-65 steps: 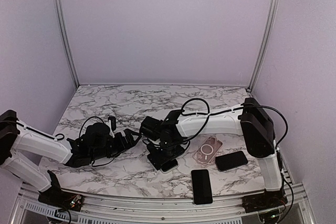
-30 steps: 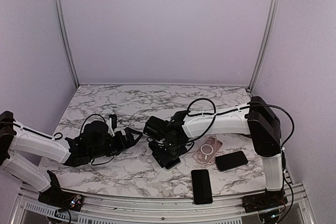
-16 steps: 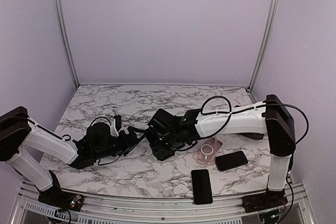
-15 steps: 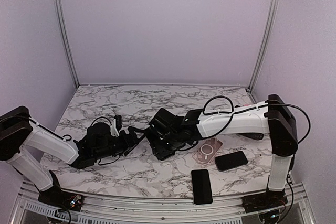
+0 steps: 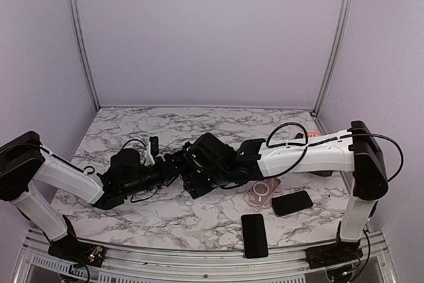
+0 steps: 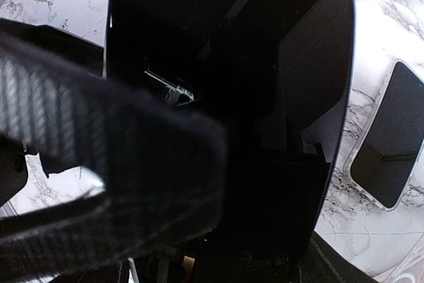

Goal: Put the phone into the phone case
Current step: Pass from the right arm to the left

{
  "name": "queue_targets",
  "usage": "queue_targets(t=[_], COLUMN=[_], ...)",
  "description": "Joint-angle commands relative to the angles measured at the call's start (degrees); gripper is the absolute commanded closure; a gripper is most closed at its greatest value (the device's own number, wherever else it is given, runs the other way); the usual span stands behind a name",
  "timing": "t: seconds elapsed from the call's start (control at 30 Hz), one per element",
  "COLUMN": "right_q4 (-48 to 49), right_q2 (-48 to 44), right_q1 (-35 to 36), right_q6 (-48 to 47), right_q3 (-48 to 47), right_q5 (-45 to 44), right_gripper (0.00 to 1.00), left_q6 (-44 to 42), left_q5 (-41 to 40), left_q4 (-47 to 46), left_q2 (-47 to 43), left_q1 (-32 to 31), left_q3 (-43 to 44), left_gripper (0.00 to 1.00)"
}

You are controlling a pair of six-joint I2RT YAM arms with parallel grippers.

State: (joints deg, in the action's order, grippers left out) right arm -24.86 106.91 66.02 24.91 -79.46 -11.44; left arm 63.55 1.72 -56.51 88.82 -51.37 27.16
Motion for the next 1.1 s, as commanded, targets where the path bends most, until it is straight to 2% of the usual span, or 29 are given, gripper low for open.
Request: queue_targets(t=[0.0, 0.23, 0.4, 0.57, 0.63, 0.8, 0.97, 1.07], right_q4=[3.33, 3.71, 3.5, 4.42, 4.55, 6.35, 8.94, 11.97], right_q2=[-2.16, -3.59, -4.93, -6.95, -7.71, -11.53, -17.34, -21.77], right_q1=[1.2, 2.62, 2.71, 2.71, 2.71, 2.72, 2.62, 2.6], right_q6=[-2.22, -4.61, -4.83, -5.63, -6.23, -7.46, -10.58, -13.69], right_q3=[-2.28, -1.84, -0.85, 0.99, 1.43, 3.61, 8.09, 11.97], right_q5=[-3.28, -5.42, -6.82, -6.91, -6.93, -6.68, -6.36, -4.4], right_gripper=[0.65, 0.65, 0.65, 0.63, 0.6, 0.4, 0.1, 0.01], left_q6=[-2.3, -4.53, -5.94, -8.51, -10.18, -18.46, -28.62, -33.35], left_q5=[0.66, 2.46, 3.46, 4.66, 5.73, 8.12, 10.5, 13.12], left_q4=[-2.14, -2.25, -2.15, -2.18, -2.15, -1.72, 2.87, 6.19], left_q2=[0.98, 1.96, 1.42, 0.37, -0.25, -3.47, -9.74, -12.89], left_q1=[-0.41, -0.63, -0.91, -1.48, -1.82, -3.82, -5.83, -6.59], left_q3=[1.7, 2.99, 3.28, 3.86, 4.38, 5.65, 7.35, 8.67], left_gripper=[0.47, 0.65, 0.84, 0.9, 0.99, 1.0, 1.0, 1.0])
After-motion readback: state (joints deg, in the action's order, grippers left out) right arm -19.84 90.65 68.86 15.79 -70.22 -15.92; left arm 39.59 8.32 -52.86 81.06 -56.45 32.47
